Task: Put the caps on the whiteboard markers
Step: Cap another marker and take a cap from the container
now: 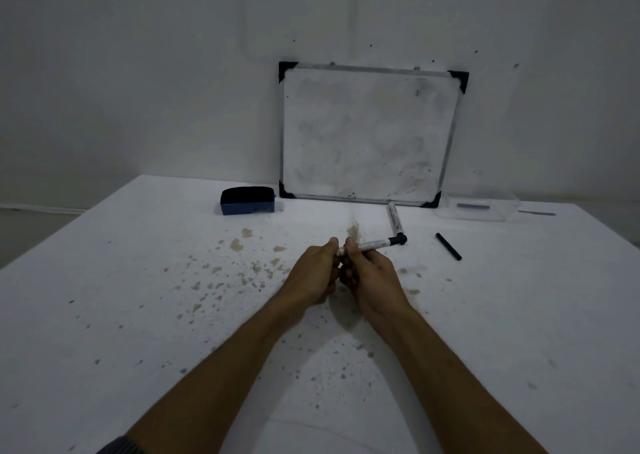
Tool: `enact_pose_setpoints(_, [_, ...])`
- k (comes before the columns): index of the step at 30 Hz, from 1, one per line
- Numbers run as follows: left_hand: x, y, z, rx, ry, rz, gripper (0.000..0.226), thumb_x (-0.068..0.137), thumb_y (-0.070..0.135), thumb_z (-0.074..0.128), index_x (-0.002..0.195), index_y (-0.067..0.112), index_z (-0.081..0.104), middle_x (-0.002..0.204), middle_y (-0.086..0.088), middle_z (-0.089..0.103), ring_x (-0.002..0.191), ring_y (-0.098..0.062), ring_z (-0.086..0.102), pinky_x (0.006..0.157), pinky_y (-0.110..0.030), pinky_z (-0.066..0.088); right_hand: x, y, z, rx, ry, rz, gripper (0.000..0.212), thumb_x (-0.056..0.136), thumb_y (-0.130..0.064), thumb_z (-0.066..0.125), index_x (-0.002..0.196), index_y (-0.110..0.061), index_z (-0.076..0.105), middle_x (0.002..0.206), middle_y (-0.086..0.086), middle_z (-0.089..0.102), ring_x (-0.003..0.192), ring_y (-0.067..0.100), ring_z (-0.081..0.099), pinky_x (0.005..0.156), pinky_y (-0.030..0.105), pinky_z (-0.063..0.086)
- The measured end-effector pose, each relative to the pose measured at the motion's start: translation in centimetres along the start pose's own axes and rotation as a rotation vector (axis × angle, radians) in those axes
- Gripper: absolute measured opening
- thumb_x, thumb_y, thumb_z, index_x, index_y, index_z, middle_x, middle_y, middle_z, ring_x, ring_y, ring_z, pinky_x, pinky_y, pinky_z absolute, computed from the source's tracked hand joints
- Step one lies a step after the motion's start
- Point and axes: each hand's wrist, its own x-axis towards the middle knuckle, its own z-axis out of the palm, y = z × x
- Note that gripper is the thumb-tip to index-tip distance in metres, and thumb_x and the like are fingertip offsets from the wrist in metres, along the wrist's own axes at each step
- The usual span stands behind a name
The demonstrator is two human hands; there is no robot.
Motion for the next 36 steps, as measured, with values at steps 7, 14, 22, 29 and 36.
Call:
enact_pose_setpoints(7, [1.2,-1.7,-6.0,0.355,0.450,0.024,0.059,0.108,0.051,0.025,0.127,0.010,0.064,0.125,-0.015,0.068,0.115,-0.034,0.063,0.102,-0.042,0.048,0.7,-1.5,-4.5,0.398,0.057,0.133,0.024,0.105,-0.021,0.053,0.092,-0.003,0.061,0.070,0.001,0.049,0.053,0.009,0.048,0.048,0.021,0.043])
enact_pose_setpoints(14, [2.6,-3.8,-6.8,1.001,0.625,0.340,0.030,0.099,0.042,0.058,0.102,0.015,0.070,0.093,-0.009,0.073,0.094,-0.031,0.064,0.085,-0.043,0.051,1.1,-2.2,-2.6,0.533,-0.048,0.282,0.021,0.103,-0.024,0.057,0.090,-0.008,0.060,0.073,0.001,0.053,0.060,0.010,0.049,0.051,0.019,0.044])
enact_pose_setpoints(22, [2.7,-4.3,-7.2,0.893,0.601,0.113,0.037,0.086,0.049,0.070,0.110,0.022,0.070,0.108,-0.008,0.072,0.107,-0.032,0.059,0.093,-0.041,0.048,0.7,-2.7,-4.0,0.571,-0.065,0.307,0.017,0.101,-0.020,0.058,0.094,-0.004,0.062,0.080,0.009,0.060,0.068,0.018,0.053,0.067,0.027,0.044])
enact_pose_setpoints(29, [0.5,-1.3,-3.4,0.088,0.330,0.222,0.022,0.101,0.026,0.062,0.118,0.013,0.066,0.099,0.001,0.068,0.096,-0.021,0.066,0.081,-0.031,0.055,0.9,-2.6,-3.3,0.359,0.034,0.207,0.023,0.101,-0.025,0.061,0.087,-0.008,0.067,0.075,0.004,0.063,0.060,0.014,0.054,0.054,0.024,0.047])
enact_pose_setpoints(36, [0.1,-1.1,0.4,-0.999,-0.113,-0.274,0.051,0.107,0.036,0.041,0.125,-0.006,0.063,0.131,-0.028,0.066,0.122,-0.040,0.063,0.107,-0.046,0.048,-0.2,-3.5,-2.4,0.056,0.131,0.015,0.024,0.101,-0.028,0.061,0.095,-0.006,0.068,0.076,0.002,0.062,0.045,0.009,0.042,0.039,0.020,0.032])
